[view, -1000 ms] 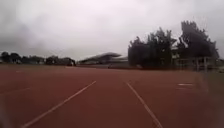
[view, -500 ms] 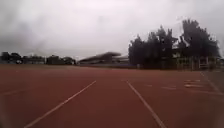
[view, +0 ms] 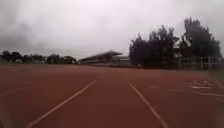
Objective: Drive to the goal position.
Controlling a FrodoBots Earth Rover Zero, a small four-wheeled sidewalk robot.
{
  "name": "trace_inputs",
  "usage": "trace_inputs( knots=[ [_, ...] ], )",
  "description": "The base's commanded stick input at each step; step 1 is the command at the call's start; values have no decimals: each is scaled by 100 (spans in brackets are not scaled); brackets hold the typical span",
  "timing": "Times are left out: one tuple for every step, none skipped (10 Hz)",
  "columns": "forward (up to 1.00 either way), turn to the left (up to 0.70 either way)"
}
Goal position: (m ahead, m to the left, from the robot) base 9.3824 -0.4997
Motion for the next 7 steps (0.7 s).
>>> trace_inputs(
  knots=[
    [0,0],
    [0,0],
    [0,0],
    [0,0],
    [0,0],
    [0,0],
    [15,0]
  ],
)
